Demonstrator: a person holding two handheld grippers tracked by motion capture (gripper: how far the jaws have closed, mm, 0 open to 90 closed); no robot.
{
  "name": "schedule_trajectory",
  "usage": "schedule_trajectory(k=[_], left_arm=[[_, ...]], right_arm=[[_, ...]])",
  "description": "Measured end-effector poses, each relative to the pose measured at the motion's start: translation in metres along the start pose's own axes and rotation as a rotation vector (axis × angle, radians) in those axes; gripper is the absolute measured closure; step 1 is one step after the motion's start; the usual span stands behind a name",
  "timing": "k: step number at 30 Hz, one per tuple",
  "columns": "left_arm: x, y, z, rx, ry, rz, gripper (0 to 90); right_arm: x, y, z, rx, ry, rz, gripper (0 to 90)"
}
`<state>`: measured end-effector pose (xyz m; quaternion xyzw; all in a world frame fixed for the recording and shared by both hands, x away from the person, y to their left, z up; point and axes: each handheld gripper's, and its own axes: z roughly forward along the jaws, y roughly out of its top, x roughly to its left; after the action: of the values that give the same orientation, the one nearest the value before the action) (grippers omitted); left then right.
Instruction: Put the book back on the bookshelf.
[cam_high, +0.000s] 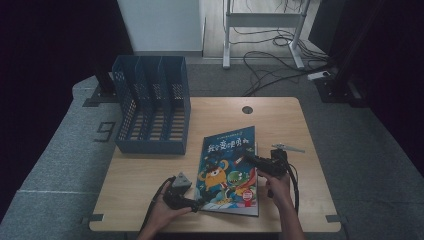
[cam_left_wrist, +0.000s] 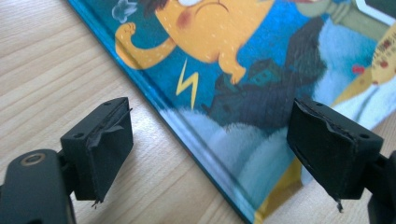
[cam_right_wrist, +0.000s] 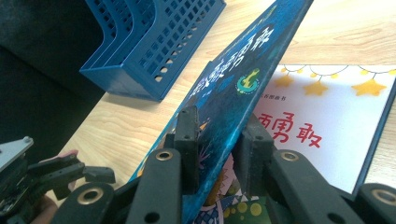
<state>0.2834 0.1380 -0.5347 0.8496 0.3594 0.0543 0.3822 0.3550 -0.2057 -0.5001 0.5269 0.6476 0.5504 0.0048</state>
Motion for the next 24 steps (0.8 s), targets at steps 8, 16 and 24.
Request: schedule_trajectory(k=[8,16,24], left_arm=[[-0.007,0.0,0.003,0.019,0.005,0.028,12.5],[-0.015,0.001,0.004,0.052,-0.021,0.071,10.8],[-0.018,0.0,0.008,0.072,-0.036,0.083,7.9]], right_arm=[[-0.008,0.002,-0.007,-0.018,-0.015,0.014,73.0],[-0.008,0.002,-0.01,-0.026,-0.023,0.016,73.1],[-0.005,0.003,-0.011,-0.031,-0.031,0.007,73.1]])
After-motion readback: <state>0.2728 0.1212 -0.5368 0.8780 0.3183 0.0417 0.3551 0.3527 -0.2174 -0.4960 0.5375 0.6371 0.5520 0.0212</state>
